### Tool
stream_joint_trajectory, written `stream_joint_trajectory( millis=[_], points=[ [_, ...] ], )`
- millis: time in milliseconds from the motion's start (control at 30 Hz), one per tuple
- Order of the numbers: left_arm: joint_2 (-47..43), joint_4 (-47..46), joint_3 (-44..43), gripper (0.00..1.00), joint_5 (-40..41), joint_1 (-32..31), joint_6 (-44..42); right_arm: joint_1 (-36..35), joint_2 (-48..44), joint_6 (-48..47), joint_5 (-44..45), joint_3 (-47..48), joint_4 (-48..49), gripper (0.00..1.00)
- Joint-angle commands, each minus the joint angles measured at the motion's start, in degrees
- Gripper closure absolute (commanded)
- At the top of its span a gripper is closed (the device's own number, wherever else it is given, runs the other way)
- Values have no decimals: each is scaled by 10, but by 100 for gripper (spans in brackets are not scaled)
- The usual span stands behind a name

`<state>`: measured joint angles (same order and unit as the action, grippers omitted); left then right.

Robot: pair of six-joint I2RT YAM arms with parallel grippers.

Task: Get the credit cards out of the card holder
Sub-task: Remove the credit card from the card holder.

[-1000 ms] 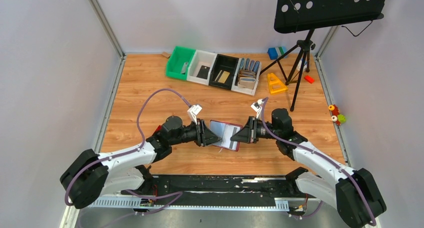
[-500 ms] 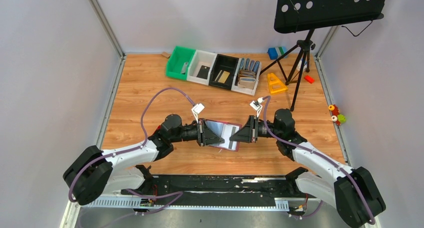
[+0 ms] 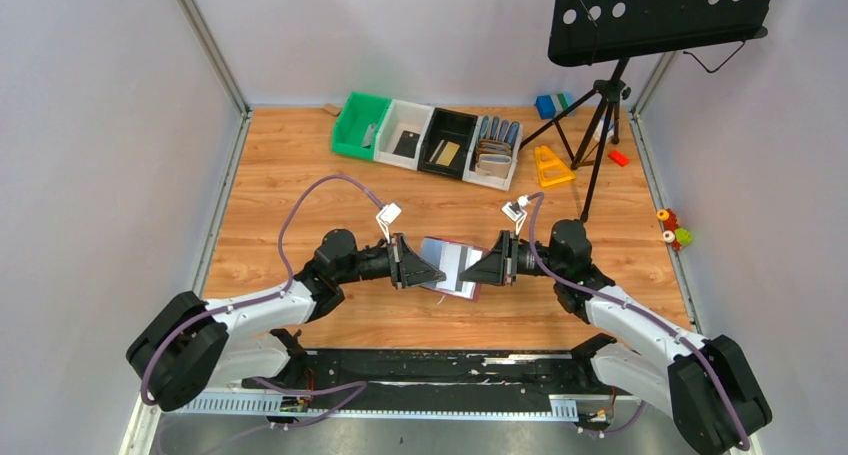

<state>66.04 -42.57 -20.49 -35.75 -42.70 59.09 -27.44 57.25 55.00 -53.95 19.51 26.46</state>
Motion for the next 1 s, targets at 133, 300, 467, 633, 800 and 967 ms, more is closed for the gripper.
stream_joint_trajectory(
  millis=[133, 300, 467, 633, 800, 967],
  points=[
    [28, -109, 20, 91, -13, 12, 39, 8, -7, 6, 1, -5, 30, 100],
    [63, -215, 30, 80, -36, 15, 88, 9, -6, 6, -4, -5, 28, 100],
    [102, -319, 37, 85, -45, 16, 136, 9, -3, 3, -8, -4, 26, 100],
    [120, -376, 46, 93, -47, 25, 169, 11, 10, 8, -7, -6, 32, 100],
    [103, -374, 54, 91, -54, 40, 172, 18, 17, 25, -14, -16, 62, 100],
    [87, -349, 53, 94, -57, 44, 162, 20, 12, 25, -15, -18, 61, 100]
  ],
)
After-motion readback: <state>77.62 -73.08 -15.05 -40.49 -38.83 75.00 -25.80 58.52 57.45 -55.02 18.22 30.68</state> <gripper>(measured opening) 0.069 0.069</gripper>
